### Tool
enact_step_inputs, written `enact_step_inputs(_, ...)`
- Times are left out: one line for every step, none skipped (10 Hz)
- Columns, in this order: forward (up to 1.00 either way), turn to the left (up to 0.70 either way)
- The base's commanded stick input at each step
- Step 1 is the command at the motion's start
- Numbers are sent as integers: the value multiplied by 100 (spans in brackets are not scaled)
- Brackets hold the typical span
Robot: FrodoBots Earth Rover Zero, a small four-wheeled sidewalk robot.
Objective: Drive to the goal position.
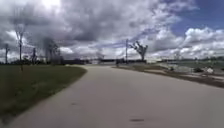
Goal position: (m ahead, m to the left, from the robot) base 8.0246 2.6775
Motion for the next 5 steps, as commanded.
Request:
enact_step_inputs(100,0)
enact_step_inputs(100,0)
enact_step_inputs(100,0)
enact_step_inputs(100,0)
enact_step_inputs(100,0)
